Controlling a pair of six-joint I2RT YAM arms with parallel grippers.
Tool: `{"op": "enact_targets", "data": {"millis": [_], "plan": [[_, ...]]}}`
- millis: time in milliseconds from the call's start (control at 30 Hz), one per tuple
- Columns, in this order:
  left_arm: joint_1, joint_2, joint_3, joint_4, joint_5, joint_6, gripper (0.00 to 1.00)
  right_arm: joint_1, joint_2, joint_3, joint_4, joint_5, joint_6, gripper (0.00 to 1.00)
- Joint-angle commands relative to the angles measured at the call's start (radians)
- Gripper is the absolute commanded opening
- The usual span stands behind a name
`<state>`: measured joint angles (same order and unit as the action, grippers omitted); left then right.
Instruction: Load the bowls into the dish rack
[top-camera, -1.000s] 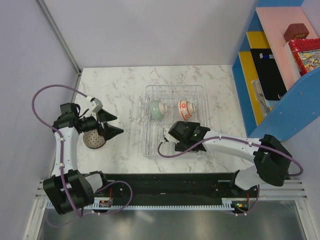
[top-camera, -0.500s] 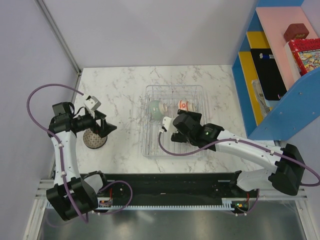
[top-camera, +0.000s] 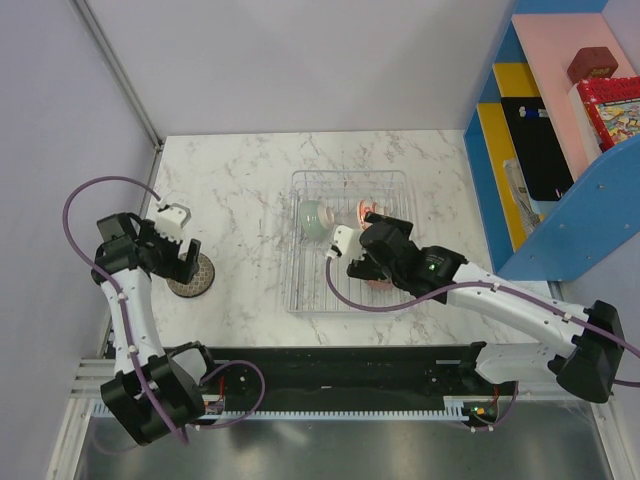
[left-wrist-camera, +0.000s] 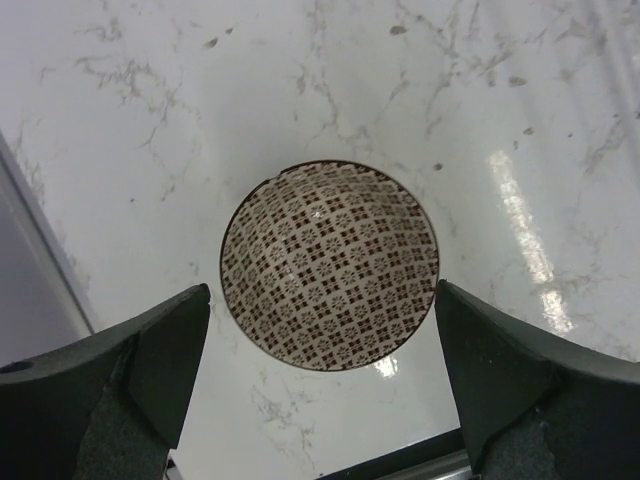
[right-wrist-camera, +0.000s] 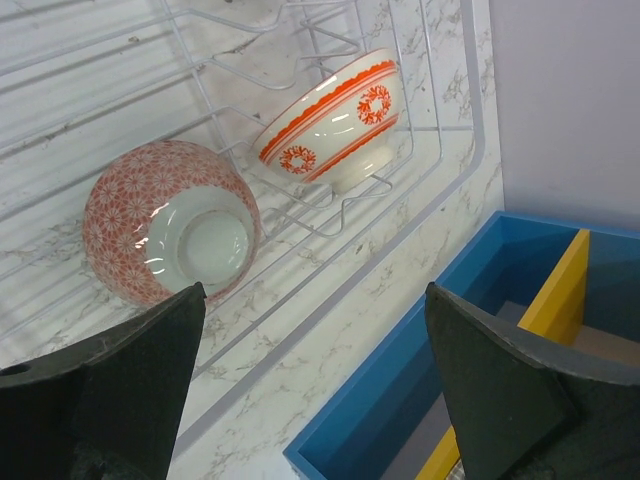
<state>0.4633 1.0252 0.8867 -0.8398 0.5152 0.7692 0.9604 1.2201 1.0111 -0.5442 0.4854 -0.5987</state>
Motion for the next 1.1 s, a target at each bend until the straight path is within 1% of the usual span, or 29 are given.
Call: {"op": "enact_targets", "data": {"millis": [0, 133, 233, 333, 500, 533, 567, 667, 700, 800, 900, 1067], "plan": [[0.044, -0.017, -0.034, 0.079, -0.161, 0.015, 1.00, -0.037, 0.004, 0.050, -0.008, -0.033, 0.014, 0.98], [0.083, 0.038, -0.052, 0.119, -0.164, 0.044, 0.98, -0.055, 0.033, 0.078, -0.033, -0.060, 0.034, 0.98], [0.110, 0.073, -0.063, 0.140, -0.150, 0.065, 0.94, -0.068, 0.053, 0.092, -0.043, -0.068, 0.040, 0.98], [0.132, 0.113, -0.066, 0.165, -0.130, 0.079, 0.88, -0.074, 0.059, 0.092, -0.051, -0.085, 0.045, 0.97], [0.135, 0.179, -0.057, 0.205, -0.115, 0.085, 0.82, -0.077, 0.068, 0.095, -0.054, -0.099, 0.053, 0.98], [0.135, 0.187, -0.052, 0.208, -0.116, 0.084, 0.77, -0.075, 0.073, 0.095, -0.054, -0.097, 0.053, 0.98], [0.135, 0.205, -0.046, 0.209, -0.113, 0.079, 0.74, -0.075, 0.075, 0.096, -0.056, -0.100, 0.054, 0.98], [0.135, 0.226, -0.034, 0.208, -0.100, 0.076, 0.67, -0.075, 0.078, 0.101, -0.059, -0.105, 0.057, 0.98], [0.133, 0.236, -0.034, 0.206, -0.087, 0.076, 0.64, -0.077, 0.081, 0.101, -0.059, -0.107, 0.059, 0.98], [0.135, 0.246, -0.031, 0.206, -0.075, 0.070, 0.58, -0.077, 0.087, 0.101, -0.059, -0.110, 0.060, 0.98], [0.135, 0.248, -0.025, 0.208, -0.058, 0.067, 0.55, -0.077, 0.091, 0.104, -0.060, -0.111, 0.060, 0.98], [0.133, 0.251, -0.017, 0.203, -0.043, 0.062, 0.52, -0.077, 0.099, 0.112, -0.066, -0.111, 0.065, 0.98]]}}
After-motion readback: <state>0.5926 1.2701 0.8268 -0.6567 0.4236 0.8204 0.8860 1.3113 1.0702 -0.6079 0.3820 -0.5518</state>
